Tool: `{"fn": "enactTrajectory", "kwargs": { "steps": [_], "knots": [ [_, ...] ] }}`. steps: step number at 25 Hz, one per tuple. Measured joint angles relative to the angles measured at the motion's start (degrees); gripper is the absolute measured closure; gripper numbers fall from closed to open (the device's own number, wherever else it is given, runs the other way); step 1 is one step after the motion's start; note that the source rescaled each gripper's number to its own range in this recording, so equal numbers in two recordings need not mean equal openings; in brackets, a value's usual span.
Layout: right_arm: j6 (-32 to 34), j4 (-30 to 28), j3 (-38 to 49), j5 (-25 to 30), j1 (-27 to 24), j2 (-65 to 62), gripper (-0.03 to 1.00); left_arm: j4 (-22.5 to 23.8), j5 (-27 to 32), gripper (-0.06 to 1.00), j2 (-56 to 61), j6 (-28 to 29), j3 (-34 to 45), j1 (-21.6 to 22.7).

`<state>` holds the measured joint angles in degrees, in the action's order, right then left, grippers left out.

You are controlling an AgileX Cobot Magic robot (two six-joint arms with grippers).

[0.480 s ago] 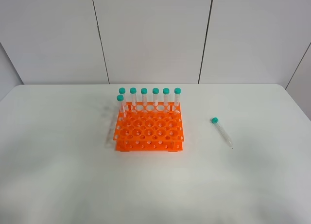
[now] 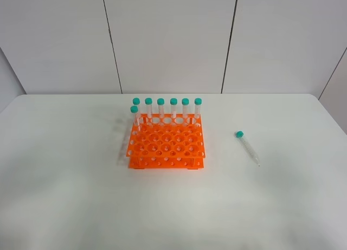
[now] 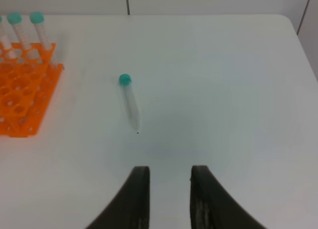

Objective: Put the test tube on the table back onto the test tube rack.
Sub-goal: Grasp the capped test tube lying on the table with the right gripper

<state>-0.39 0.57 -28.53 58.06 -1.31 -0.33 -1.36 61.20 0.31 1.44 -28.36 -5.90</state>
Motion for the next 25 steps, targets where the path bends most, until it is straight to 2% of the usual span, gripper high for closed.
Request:
{"fn": "enactTrajectory", "kwargs": {
  "steps": [25],
  "knots": [
    [0.00, 0.00, 0.00, 0.00, 0.00, 0.00, 0.84, 0.00, 0.00, -0.06, 0.00, 0.00, 0.00, 0.00]
  ]
}}
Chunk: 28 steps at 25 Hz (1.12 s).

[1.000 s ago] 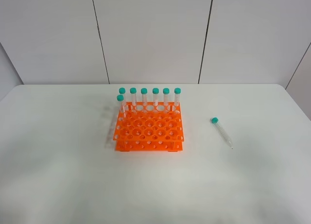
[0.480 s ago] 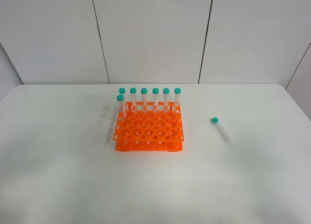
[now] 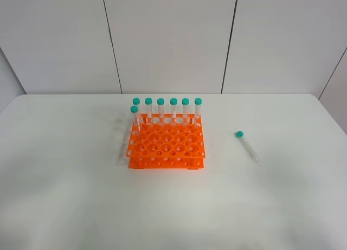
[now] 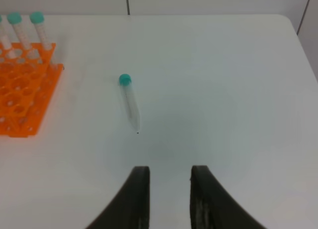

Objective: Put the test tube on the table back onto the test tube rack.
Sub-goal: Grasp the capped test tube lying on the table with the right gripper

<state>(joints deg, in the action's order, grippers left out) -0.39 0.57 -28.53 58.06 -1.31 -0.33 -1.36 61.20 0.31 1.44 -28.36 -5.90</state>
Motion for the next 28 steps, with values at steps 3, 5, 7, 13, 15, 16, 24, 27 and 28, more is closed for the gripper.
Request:
{"fn": "enactTrajectory", "kwargs": {
  "steps": [3, 5, 7, 13, 15, 16, 24, 27, 28],
  "knots": [
    [0.00, 0.00, 0.00, 0.00, 0.00, 0.00, 0.84, 0.00, 0.00, -0.06, 0.00, 0.00, 0.00, 0.00],
    [0.00, 0.00, 0.00, 0.00, 0.00, 0.00, 0.84, 0.00, 0.00, -0.06, 0.00, 0.00, 0.00, 0.00],
    [0.00, 0.00, 0.00, 0.00, 0.00, 0.00, 0.84, 0.00, 0.00, -0.06, 0.00, 0.00, 0.00, 0.00],
    [0.00, 0.33, -0.29, -0.11, 0.00, 0.00, 0.80, 0.00, 0.00, -0.06, 0.00, 0.00, 0.00, 0.00],
    [0.00, 1.25, -1.43, -0.98, 0.00, 0.15, 0.63, 0.00, 0.00, -0.06, 0.00, 0.00, 0.00, 0.00],
    [0.00, 1.58, -2.37, -1.59, 0.00, 0.93, 0.49, 0.00, 0.00, -0.06, 0.00, 0.00, 0.00, 0.00],
    [-5.94, 7.40, -15.95, -6.52, 0.00, 23.52, 0.08, 0.00, 0.00, -0.06, 0.00, 0.00, 0.00, 0.00],
    [-10.25, 10.52, -25.05, -5.09, 0.00, 36.48, 0.08, 0.00, 0.00, -0.06, 0.00, 0.00, 0.00, 0.00],
    [-11.52, 11.70, -27.83, -4.00, 0.00, 41.49, 0.08, 0.00, 0.00, -0.06, 0.00, 0.00, 0.00, 0.00]
  ]
}}
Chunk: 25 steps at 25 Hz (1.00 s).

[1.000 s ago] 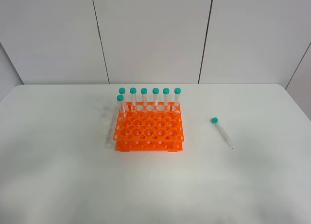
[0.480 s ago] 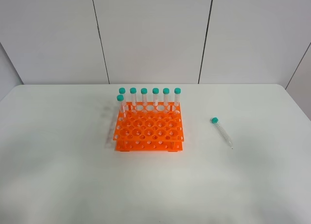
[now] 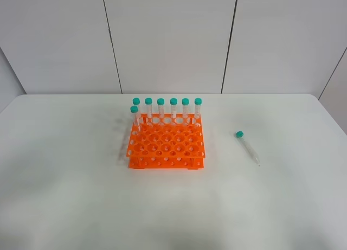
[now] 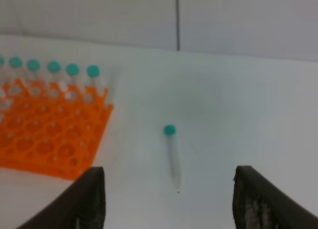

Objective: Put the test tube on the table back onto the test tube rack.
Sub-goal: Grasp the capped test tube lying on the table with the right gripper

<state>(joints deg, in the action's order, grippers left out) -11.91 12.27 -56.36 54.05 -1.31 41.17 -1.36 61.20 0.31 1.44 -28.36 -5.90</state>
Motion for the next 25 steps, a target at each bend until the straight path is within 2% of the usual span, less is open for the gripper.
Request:
{"fn": "enactTrajectory", "kwargs": {
  "steps": [3, 7, 10, 13, 17, 20, 22, 25],
  "knots": [
    [-3.21, 1.98, -9.72, 4.84, 0.00, 14.19, 0.09, 0.00, 0.00, -0.06, 0.00, 0.00, 0.00, 0.00],
    [-4.35, 2.50, -21.58, 10.30, 0.00, 32.49, 0.09, 0.00, 0.00, -0.06, 0.00, 0.00, 0.00, 0.00],
    [-4.34, 3.02, -27.94, 12.82, 0.54, 43.30, 0.13, 0.00, 0.00, -0.06, 0.00, 0.00, 0.00, 0.00],
    [-4.34, 2.05, -31.83, 13.74, 3.23, 52.14, 0.15, 0.00, 0.00, -0.06, 0.00, 0.00, 0.00, 0.00],
    [-1.27, -4.25, -32.68, 12.00, 8.96, 60.70, 0.15, 0.00, 0.00, -0.06, 0.00, 0.00, 0.00, 0.00],
    [3.58, -12.94, -32.79, 10.32, 12.52, 65.72, 0.15, 0.00, 0.00, -0.06, 0.00, 0.00, 0.00, 0.00],
    [5.73, -16.61, -32.79, 10.03, 14.09, 68.65, 0.15, 0.00, 0.00, -0.06, 0.00, 0.00, 0.00, 0.00],
    [7.32, -17.83, -32.79, 9.31, 14.83, 71.99, 0.15, 0.00, 0.00, -0.06, 0.00, 0.00, 0.00, 0.00]
  ]
}}
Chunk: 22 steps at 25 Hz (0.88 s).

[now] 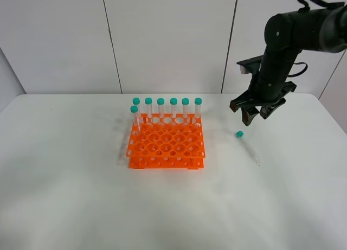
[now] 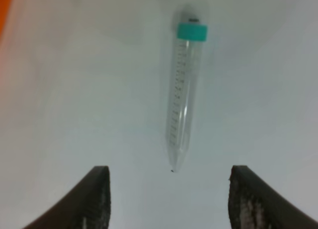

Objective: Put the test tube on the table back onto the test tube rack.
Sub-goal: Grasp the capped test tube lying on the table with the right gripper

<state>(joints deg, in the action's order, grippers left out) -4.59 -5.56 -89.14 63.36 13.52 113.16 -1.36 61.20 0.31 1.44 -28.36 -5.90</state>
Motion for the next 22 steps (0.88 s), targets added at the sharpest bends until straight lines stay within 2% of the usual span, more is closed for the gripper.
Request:
{"fn": "enactTrajectory", "kwargs": {
  "steps": [10, 16, 22],
  "knots": [
    [3.19, 1.16, -0.06, -1.81, -0.24, 6.58, 0.18, 0.00, 0.00, -0.06, 0.00, 0.00, 0.00, 0.00],
    [2.50, 4.28, 0.20, -1.80, -4.11, 6.66, 0.18, 0.00, 0.00, -0.06, 0.00, 0.00, 0.00, 0.00],
    [0.93, 5.56, 6.55, -5.56, -5.83, 6.69, 0.19, 0.00, 0.00, -0.06, 0.00, 0.00, 0.00, 0.00]
  ]
}}
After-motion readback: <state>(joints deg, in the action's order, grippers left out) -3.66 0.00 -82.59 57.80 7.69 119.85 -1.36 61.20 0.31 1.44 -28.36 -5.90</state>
